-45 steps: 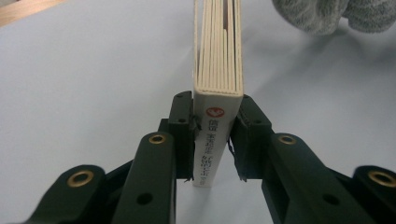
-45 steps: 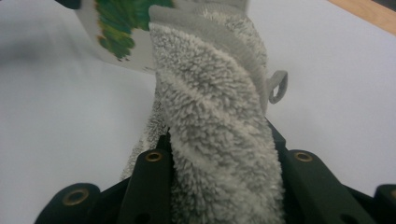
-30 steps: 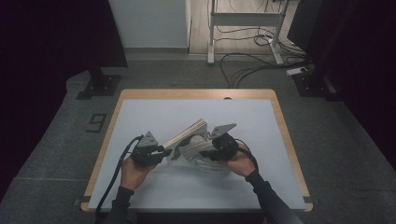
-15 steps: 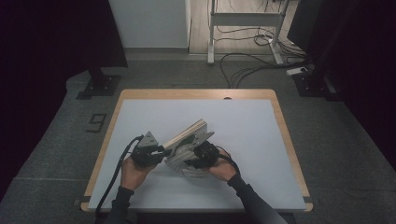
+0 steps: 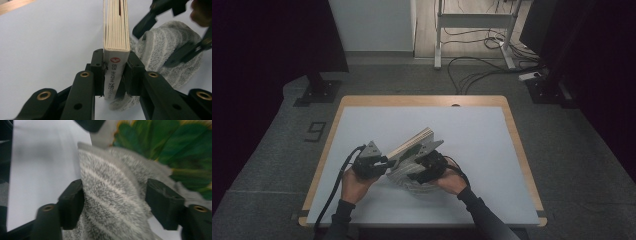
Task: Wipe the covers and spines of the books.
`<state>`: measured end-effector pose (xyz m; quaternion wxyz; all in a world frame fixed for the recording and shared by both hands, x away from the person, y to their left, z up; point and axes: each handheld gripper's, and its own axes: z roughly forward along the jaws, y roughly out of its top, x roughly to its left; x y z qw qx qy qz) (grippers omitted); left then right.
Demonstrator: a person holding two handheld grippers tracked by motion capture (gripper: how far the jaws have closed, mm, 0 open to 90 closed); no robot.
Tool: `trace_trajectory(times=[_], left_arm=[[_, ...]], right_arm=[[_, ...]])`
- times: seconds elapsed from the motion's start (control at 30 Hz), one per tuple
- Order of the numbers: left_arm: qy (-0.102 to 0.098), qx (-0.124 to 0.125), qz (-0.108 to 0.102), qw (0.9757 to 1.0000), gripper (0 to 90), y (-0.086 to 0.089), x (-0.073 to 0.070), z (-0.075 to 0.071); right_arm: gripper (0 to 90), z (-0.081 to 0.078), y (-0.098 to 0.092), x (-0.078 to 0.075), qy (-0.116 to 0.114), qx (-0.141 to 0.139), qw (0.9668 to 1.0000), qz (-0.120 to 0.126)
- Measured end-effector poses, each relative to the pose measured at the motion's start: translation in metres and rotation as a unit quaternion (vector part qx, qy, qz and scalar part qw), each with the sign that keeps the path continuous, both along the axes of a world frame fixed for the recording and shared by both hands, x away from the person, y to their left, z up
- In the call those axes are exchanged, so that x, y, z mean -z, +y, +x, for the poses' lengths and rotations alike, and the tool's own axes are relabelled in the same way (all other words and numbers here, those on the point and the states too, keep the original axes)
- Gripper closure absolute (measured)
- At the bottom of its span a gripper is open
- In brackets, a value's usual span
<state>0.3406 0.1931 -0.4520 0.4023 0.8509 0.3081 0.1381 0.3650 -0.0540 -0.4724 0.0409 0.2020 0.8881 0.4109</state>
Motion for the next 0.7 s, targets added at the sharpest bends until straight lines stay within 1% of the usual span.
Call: trace_trajectory(times=[0.17, 0.23, 0.33, 0.43, 0.57, 0.63, 0.7], left_arm=[[0.000, 0.000, -0.001, 1.0000, 72.0, 0.000, 0.000, 0.000], [0.001, 0.000, -0.001, 1.0000, 72.0, 0.000, 0.000, 0.000], [0.001, 0.000, -0.001, 1.0000, 72.0, 0.000, 0.000, 0.000], [0.001, -0.001, -0.001, 1.0000, 71.9, 0.000, 0.000, 0.001], [0.001, -0.001, -0.001, 1.0000, 71.9, 0.001, 0.000, 0.001], [0.000, 0.000, 0.000, 1.0000, 72.2, 0.001, 0.000, 0.001], [-0.001, 0.001, 0.000, 1.0000, 72.9, 0.001, 0.000, 0.001]], right_arm=[[22.7, -0.001, -0.012, -0.020, -0.022, 0.010, 0.9996, 0.014], [20.8, 0.002, -0.018, -0.026, -0.029, 0.019, 0.9993, 0.016], [19.0, 0.009, -0.028, -0.031, -0.032, 0.039, 0.9985, 0.022], [15.2, 0.019, -0.040, -0.030, -0.035, 0.062, 0.9971, 0.025], [12.9, 0.035, -0.055, -0.025, -0.044, 0.096, 0.9941, 0.025], [12.6, 0.043, -0.060, -0.021, -0.044, 0.105, 0.9931, 0.029], [12.6, 0.051, -0.062, -0.018, -0.044, 0.107, 0.9927, 0.033]])
